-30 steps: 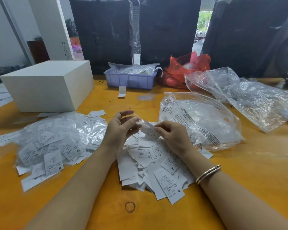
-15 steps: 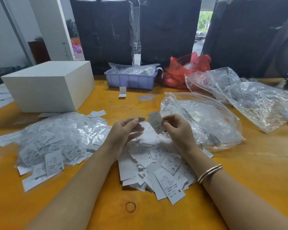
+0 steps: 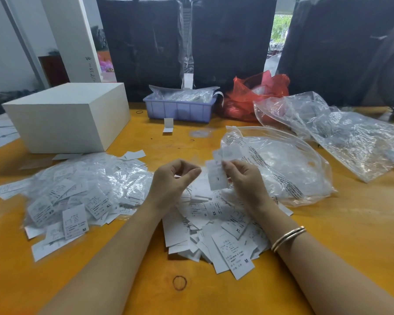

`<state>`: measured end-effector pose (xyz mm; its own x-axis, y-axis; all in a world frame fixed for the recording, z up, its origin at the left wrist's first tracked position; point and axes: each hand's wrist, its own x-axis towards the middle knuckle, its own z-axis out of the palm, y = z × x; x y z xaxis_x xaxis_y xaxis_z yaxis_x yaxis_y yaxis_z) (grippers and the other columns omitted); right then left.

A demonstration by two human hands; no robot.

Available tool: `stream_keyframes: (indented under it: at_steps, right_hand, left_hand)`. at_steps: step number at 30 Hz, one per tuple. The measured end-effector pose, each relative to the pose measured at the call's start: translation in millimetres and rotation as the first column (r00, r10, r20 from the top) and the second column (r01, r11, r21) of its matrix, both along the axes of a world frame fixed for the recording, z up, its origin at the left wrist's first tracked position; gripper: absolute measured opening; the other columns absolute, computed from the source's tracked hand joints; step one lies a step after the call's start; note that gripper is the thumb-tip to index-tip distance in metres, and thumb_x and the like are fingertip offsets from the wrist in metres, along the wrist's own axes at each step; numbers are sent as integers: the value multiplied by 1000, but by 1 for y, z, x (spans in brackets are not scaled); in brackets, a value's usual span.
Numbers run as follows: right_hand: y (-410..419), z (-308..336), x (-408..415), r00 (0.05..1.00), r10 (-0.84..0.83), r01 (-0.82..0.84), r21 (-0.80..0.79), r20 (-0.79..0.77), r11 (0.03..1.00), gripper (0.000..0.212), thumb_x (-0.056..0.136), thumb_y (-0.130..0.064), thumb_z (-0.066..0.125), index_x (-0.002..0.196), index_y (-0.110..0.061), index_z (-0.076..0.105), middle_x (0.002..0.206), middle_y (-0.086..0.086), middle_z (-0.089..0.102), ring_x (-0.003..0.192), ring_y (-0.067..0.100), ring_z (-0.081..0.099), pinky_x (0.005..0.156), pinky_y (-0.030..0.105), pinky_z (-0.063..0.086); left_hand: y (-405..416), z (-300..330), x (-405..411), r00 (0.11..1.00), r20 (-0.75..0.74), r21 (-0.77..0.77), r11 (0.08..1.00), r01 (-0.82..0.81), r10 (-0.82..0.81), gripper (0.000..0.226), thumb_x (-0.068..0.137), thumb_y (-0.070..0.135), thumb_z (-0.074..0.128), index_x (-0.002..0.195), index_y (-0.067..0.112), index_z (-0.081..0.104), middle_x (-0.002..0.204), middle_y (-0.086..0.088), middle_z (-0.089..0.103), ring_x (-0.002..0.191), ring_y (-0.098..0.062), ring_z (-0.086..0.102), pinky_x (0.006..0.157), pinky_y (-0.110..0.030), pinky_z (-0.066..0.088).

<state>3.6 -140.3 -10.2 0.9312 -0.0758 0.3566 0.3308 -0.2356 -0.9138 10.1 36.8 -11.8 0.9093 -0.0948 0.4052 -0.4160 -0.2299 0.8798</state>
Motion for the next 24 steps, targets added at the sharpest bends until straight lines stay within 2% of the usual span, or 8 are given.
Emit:
stream_keyframes:
  at_steps: [3, 5, 10, 12, 14, 16, 21, 24]
  right_hand:
    - [1, -6, 0, 999, -47, 46, -427, 8, 903, 35, 91, -16, 57, 63, 6, 61, 57, 8, 54, 53, 20, 45, 54, 28, 32]
    - [1, -8, 1, 998, -60, 57, -527, 11, 848, 27, 88, -17, 60, 65, -4, 64, 60, -3, 53, 57, 11, 45, 58, 23, 30]
    - [-1, -6, 3, 996, -47, 13, -385, -80, 923, 18, 86, -28, 66, 75, -15, 67, 64, -9, 59, 56, 3, 50, 55, 15, 39]
    - [-4, -5, 3, 995, -61, 28, -357, -81, 934, 26, 85, -33, 67, 70, -12, 65, 61, -3, 59, 56, 10, 53, 56, 22, 46]
    - [-5, -4, 3, 994, -90, 56, -435, -57, 899, 39, 84, -38, 65, 65, -4, 62, 59, 3, 59, 56, 15, 52, 60, 34, 47]
    - [-8, -2, 4, 994, -109, 78, -509, -30, 857, 45, 84, -42, 64, 63, -2, 59, 57, 4, 56, 53, 15, 47, 58, 34, 44]
    - [-23, 2, 2, 995, 43, -76, -401, -89, 913, 15, 83, -23, 69, 70, -20, 62, 64, -3, 61, 56, 8, 52, 51, 15, 43]
    - [-28, 3, -2, 990, 129, -137, -156, -63, 978, 14, 86, -9, 63, 80, -21, 65, 77, -2, 66, 70, 7, 61, 62, 18, 51]
  left_hand:
    - [1, 1, 0, 1000, 0, -17, 1000, -24, 24, 5, 82, 19, 71, 78, 20, 68, 76, -7, 65, 83, -24, 63, 76, -32, 53]
    - [1, 1, 0, 1000, -3, -10, 1000, -26, 26, 5, 82, 19, 71, 78, 20, 69, 75, -6, 65, 82, -24, 63, 76, -33, 53]
    - [2, 0, 2, 1000, -8, -6, 1000, -21, 21, 5, 81, 21, 72, 77, 22, 69, 70, 8, 63, 77, -14, 61, 75, -31, 52]
    - [2, 0, 2, 1000, -5, -15, 1000, -14, 14, 6, 81, 21, 72, 77, 23, 69, 70, 8, 63, 77, -15, 62, 75, -30, 52]
    - [1, 0, 1, 1000, 1, -13, 1000, -5, 5, 6, 81, 20, 72, 77, 23, 69, 70, 6, 63, 78, -18, 62, 74, -28, 52]
    - [1, -1, 1, 1000, 7, 0, 1000, 3, -3, 5, 81, 20, 72, 78, 23, 69, 71, 6, 63, 77, -16, 62, 73, -26, 52]
    - [3, 0, 1, 999, 24, 14, 1000, 24, -25, 6, 79, 19, 73, 78, 24, 68, 71, 7, 63, 73, -8, 60, 69, -18, 51]
    - [3, 0, -1, 998, 56, 61, 997, 38, -41, 7, 79, 19, 72, 80, 24, 67, 76, -2, 66, 76, -18, 62, 70, -26, 53]
